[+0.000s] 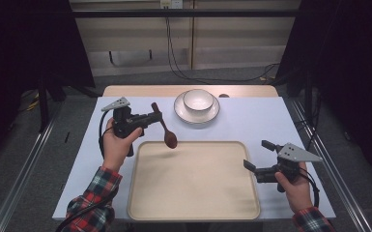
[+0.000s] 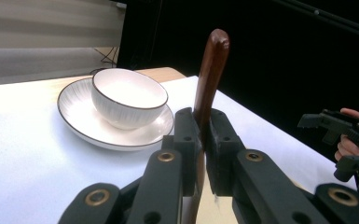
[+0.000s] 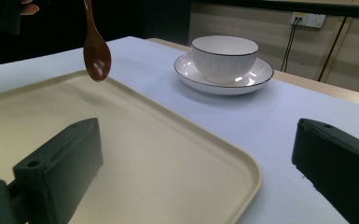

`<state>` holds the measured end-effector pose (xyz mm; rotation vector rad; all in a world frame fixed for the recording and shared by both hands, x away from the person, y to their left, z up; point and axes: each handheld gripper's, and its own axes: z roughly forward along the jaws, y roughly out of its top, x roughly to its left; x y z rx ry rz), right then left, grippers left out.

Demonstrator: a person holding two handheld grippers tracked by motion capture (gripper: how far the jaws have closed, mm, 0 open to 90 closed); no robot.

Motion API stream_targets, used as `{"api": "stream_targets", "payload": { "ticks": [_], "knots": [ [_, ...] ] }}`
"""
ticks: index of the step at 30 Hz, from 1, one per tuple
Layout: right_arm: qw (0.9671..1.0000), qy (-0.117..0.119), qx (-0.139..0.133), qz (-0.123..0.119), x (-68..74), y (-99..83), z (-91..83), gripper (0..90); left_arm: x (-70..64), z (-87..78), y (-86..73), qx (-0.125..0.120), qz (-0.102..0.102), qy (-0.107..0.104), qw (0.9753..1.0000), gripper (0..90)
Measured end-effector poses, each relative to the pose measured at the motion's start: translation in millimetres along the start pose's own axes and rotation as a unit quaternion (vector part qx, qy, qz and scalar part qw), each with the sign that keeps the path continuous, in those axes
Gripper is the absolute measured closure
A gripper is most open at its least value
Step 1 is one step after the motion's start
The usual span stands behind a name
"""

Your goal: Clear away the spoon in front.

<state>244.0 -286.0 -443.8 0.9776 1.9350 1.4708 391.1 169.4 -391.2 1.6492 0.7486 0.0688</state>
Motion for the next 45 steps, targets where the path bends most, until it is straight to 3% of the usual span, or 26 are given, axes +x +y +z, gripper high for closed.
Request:
{"api": "stream_targets", "payload": {
  "ticks": [7, 21, 45],
  "knots": [
    [1.0, 0.0, 0.001, -0.001, 0.1, -0.1, 0.0, 1.3, -2.3, -3.3, -6.8, 0.004, -0.008, -0.007, 0.9999, 84.2],
    [1.0, 0.003, 0.002, -0.003, 0.3, -0.4, 0.6, 1.3, -9.2, -12.6, -13.4, 0.019, 0.002, -0.013, 0.9997, 84.2],
    [1.0, 0.003, 0.002, -0.003, 0.7, -0.1, 0.9, 1.3, -18.5, -9.6, -23.1, 0.034, 0.003, -0.031, 0.9989, 84.2]
  ]
}}
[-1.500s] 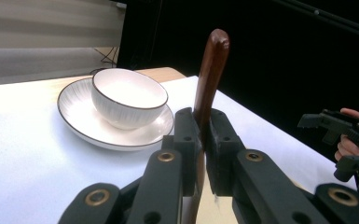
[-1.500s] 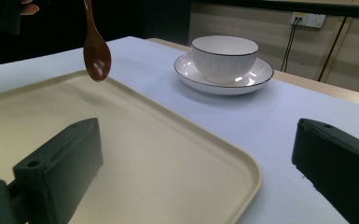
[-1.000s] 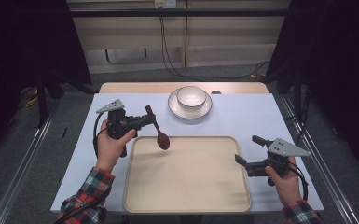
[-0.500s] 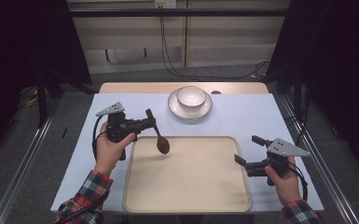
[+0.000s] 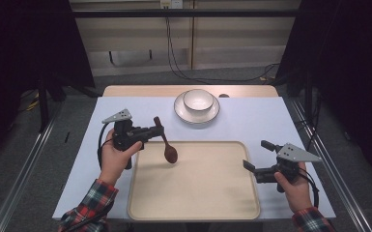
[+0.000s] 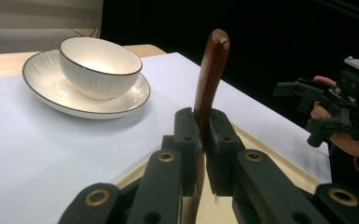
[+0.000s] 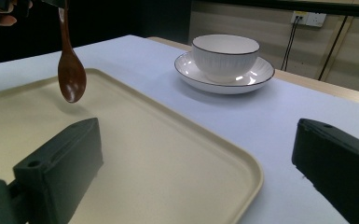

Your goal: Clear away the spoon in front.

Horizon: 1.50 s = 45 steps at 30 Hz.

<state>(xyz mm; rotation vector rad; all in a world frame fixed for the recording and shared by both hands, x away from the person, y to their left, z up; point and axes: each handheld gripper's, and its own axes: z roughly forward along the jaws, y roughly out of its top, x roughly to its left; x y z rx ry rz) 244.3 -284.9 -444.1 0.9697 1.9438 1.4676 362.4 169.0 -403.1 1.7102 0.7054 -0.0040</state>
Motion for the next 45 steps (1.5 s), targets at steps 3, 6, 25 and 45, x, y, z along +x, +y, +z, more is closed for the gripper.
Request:
{"api": "stream_targets", "payload": {
  "ticks": [3, 6, 25, 45],
  "knots": [
    [1.0, -0.001, -0.001, 0.001, 0.0, 0.1, -0.2, 1.3, -1.2, 0.4, -1.8, 0.002, 0.0, -0.002, 1.0, 84.2],
    [1.0, -0.001, 0.0, 0.001, 0.1, 0.1, -0.2, 1.3, -1.4, 0.8, -4.4, 0.009, 0.0, -0.003, 1.0, 84.2],
    [1.0, -0.003, 0.001, 0.0, 0.5, 0.0, 0.5, 1.3, -10.9, 0.9, -11.5, 0.025, 0.005, -0.017, 0.9995, 84.1],
    [1.0, -0.002, 0.001, -0.001, 0.5, 0.6, 0.4, 1.2, -22.4, -1.5, -16.8, 0.032, 0.007, -0.029, 0.999, 84.1]
  ]
}}
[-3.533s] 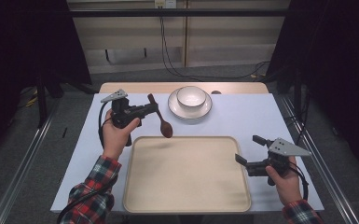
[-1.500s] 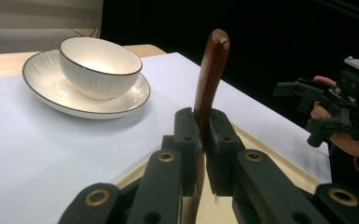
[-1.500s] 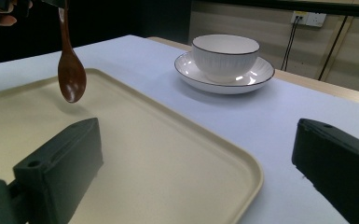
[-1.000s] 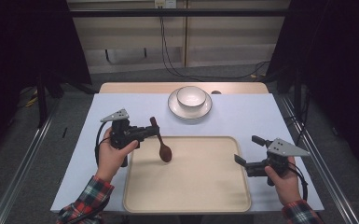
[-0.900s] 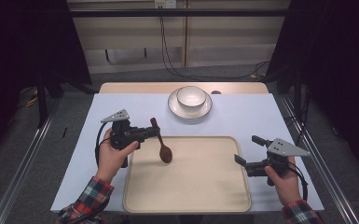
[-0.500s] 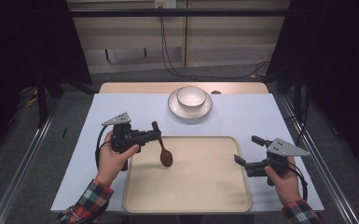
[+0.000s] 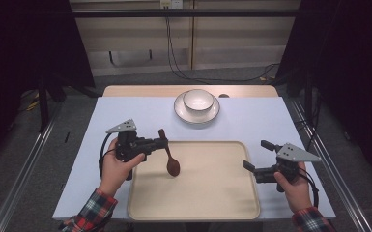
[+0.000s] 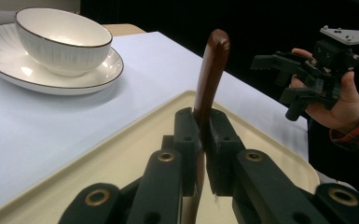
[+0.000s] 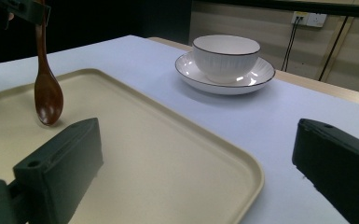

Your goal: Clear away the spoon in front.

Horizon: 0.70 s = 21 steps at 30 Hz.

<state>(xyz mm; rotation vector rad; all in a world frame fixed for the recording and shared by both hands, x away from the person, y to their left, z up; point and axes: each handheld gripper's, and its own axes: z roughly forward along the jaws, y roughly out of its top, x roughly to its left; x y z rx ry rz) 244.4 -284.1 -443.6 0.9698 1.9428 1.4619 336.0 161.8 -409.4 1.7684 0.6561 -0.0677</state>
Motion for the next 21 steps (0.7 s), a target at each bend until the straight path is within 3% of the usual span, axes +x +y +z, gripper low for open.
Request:
{"api": "stream_targets", "payload": {
  "ticks": [21],
  "knots": [
    [1.0, -0.001, -0.001, -0.003, 1.0, 0.4, -0.6, 1.1, -5.4, 2.0, -7.3, 0.012, -0.007, -0.012, 0.9998, 84.1]
  ]
}}
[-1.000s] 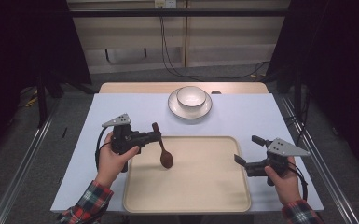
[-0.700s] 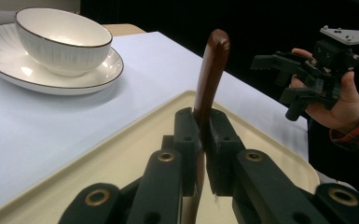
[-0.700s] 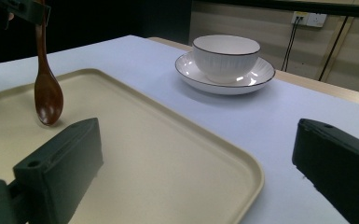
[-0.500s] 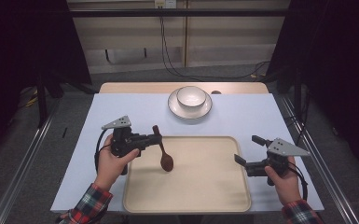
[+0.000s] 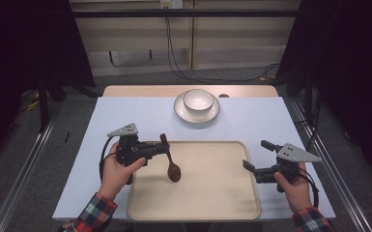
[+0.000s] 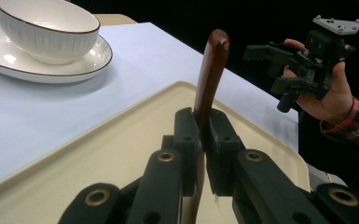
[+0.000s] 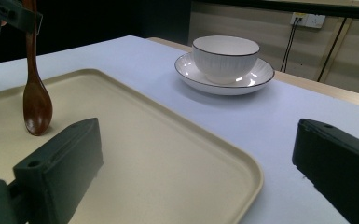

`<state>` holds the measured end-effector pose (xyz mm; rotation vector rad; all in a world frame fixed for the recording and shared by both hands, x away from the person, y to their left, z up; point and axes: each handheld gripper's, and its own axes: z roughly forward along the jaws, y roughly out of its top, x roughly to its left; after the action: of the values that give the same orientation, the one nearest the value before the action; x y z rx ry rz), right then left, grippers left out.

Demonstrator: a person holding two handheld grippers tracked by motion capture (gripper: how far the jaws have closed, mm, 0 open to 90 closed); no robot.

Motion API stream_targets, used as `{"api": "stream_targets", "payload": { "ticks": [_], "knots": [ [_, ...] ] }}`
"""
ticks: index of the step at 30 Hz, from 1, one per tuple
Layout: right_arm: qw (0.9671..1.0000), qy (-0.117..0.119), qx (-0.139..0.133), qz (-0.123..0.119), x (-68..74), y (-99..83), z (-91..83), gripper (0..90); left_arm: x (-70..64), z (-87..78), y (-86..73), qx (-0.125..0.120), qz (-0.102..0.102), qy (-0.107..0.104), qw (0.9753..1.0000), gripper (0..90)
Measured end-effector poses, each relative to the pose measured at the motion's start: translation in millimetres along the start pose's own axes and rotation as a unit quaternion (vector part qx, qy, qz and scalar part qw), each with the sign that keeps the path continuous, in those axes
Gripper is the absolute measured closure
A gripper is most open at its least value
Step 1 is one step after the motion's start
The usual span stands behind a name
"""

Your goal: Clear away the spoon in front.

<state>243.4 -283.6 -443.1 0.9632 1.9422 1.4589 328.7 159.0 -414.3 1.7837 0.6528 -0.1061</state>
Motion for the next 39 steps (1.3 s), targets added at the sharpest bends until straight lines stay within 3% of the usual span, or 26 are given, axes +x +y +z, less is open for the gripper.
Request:
{"api": "stream_targets", "payload": {
  "ticks": [10, 21, 30, 35, 36, 39],
  "knots": [
    [1.0, 0.0, 0.001, 0.002, 0.8, 0.0, 0.3, 1.2, -2.7, 1.6, -0.6, 0.004, 0.001, -0.006, 1.0, 84.1],
    [1.0, 0.001, 0.002, 0.0, 0.7, -0.2, 0.9, 1.2, -2.9, 3.6, -2.0, -0.002, -0.015, -0.031, 0.9994, 84.0],
    [1.0, 0.001, 0.002, -0.001, 0.6, -0.3, 1.3, 1.2, -0.6, 7.6, -4.8, 0.004, -0.016, -0.031, 0.9994, 84.0],
    [1.0, 0.003, 0.004, -0.002, 0.4, -0.3, 1.2, 1.2, 3.5, 7.9, -6.4, 0.003, -0.01, -0.018, 0.9998, 82.5],
    [1.0, 0.002, 0.005, -0.001, 0.6, -0.5, 1.4, 1.2, 4.4, 9.3, -7.5, 0.005, -0.002, 0.002, 1.0, 78.5],
    [1.0, 0.005, 0.006, -0.002, 0.3, -0.7, 1.9, 1.2, 6.7, 10.9, -9.2, 0.004, -0.003, 0.005, 1.0, 75.4]
  ]
}}
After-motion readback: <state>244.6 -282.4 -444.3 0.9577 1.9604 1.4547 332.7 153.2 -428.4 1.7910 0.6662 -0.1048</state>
